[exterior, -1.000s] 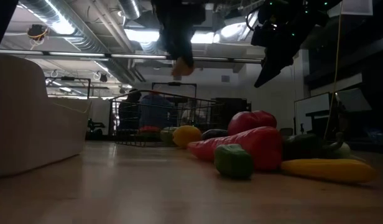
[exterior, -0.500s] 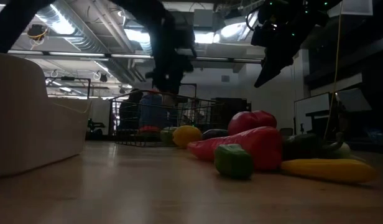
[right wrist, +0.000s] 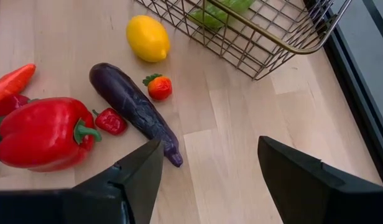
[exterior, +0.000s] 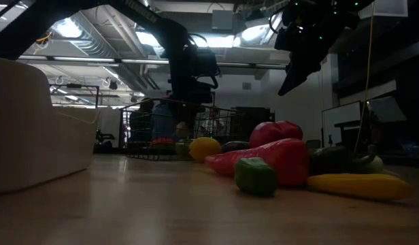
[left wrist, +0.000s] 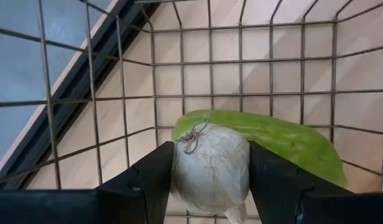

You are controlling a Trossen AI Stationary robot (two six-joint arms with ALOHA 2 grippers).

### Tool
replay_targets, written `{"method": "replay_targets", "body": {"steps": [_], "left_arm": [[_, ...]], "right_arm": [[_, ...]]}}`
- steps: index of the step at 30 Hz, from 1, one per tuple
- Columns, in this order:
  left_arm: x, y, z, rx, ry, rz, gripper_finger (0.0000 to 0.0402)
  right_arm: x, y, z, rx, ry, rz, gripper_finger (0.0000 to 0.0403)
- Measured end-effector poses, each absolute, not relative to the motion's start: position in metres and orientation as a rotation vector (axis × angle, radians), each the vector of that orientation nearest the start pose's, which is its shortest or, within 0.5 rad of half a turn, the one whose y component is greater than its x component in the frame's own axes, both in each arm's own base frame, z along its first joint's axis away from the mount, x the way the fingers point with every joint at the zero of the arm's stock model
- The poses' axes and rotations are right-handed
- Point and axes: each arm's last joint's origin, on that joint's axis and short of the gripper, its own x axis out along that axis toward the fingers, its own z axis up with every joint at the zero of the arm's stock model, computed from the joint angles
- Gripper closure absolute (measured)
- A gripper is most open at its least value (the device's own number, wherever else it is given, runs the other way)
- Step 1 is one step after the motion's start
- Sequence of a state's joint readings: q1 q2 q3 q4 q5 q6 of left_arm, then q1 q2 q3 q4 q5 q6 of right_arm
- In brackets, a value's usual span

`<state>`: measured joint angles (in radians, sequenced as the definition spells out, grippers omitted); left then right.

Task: Sort produce into baskets
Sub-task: Put the white garlic into the gold wire basket, then put the purple eggplant into the gold wire basket

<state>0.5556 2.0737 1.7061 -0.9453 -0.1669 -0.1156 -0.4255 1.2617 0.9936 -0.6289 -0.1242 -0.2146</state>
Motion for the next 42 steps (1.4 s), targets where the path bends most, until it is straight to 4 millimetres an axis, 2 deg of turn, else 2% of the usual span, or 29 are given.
{"method": "replay_targets", "body": {"steps": [20, 25, 31, 42], "left_arm": [[0.358, 0.231, 0.204, -0.332, 1.276, 0.691, 0.0219], [0.361, 0.232, 0.203, -0.254, 1.277, 0.67, 0.0219], [0.36, 0.237, 0.203, -0.253, 1.264, 0.68, 0.0218], [0.366, 0.245, 0.207, -0.24, 1.154, 0.708, 0.0151]], "right_arm": [[0.231, -0.101, 0.273, 0.045, 0.889, -0.186, 0.0143], [0.231, -0.101, 0.273, 0.045, 0.889, -0.186, 0.0143], [0.231, -0.101, 0.273, 0.044, 0.889, -0.186, 0.0143], [0.231, -0.101, 0.273, 0.044, 0.889, -0.186, 0.0143]]}}
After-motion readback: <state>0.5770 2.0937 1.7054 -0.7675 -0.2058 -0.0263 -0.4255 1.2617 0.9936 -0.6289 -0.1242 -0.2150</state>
